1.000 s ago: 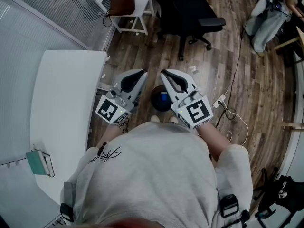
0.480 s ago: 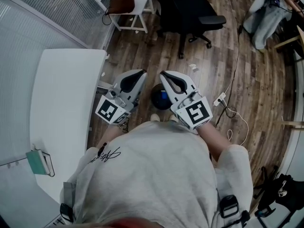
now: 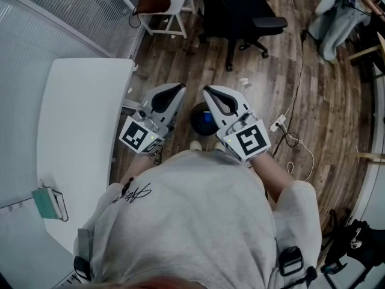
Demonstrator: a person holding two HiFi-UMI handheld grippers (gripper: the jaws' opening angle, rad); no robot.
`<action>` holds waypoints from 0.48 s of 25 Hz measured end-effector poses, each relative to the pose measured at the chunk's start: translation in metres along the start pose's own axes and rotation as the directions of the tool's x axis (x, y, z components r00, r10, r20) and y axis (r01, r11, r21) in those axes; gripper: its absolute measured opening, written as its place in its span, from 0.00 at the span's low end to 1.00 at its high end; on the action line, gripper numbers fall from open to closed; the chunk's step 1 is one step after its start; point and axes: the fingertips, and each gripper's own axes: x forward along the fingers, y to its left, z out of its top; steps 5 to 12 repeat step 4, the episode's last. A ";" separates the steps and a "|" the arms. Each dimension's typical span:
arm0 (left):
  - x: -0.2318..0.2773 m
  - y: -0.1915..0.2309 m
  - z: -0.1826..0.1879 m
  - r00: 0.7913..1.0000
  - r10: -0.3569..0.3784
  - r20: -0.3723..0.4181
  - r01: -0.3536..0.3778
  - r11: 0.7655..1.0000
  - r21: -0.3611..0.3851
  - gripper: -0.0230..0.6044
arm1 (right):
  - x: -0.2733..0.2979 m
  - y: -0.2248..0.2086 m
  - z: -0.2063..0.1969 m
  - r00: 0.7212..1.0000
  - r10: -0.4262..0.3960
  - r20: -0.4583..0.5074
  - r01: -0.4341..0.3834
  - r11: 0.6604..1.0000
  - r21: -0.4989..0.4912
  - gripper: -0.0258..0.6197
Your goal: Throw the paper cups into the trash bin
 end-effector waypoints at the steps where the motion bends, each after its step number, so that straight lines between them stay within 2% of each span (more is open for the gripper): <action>1: 0.000 0.001 0.000 1.000 0.000 0.001 0.000 1.000 0.000 0.04 | 0.000 0.000 -0.001 1.000 0.001 -0.005 -0.001 1.000 -0.001 0.06; 12: 0.001 0.002 0.001 1.000 0.000 0.002 0.000 1.000 0.002 0.04 | 0.000 -0.002 -0.002 1.000 0.003 -0.013 -0.003 1.000 -0.001 0.06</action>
